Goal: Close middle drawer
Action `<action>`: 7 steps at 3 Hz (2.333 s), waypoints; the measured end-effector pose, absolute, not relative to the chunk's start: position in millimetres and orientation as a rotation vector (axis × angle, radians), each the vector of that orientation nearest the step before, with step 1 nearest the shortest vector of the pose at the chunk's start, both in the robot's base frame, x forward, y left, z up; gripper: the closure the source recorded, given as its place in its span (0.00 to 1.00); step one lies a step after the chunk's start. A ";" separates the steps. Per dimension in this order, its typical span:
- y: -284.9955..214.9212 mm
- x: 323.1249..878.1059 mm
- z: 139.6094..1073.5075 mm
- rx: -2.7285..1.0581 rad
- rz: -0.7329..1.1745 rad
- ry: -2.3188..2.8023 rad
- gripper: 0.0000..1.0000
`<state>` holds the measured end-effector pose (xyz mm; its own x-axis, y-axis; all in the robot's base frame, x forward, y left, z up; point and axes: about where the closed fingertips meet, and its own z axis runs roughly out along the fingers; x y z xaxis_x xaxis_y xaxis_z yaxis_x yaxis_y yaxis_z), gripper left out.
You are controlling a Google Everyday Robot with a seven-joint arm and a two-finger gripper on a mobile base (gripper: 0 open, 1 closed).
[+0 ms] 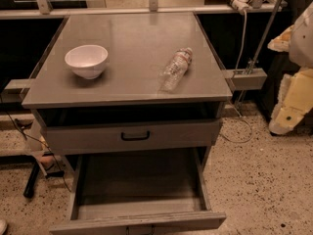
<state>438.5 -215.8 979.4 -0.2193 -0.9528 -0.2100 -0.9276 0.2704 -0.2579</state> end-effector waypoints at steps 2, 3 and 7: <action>-215.8 438.5 979.4 -1.718 -0.109 2.223 0.19; -215.8 438.5 979.4 -1.718 -0.109 2.223 0.43; -223.4 413.1 963.6 -1.701 -0.103 2.267 1.00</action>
Offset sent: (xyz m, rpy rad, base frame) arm 0.0000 0.0000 0.0000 0.0000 0.0000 0.0000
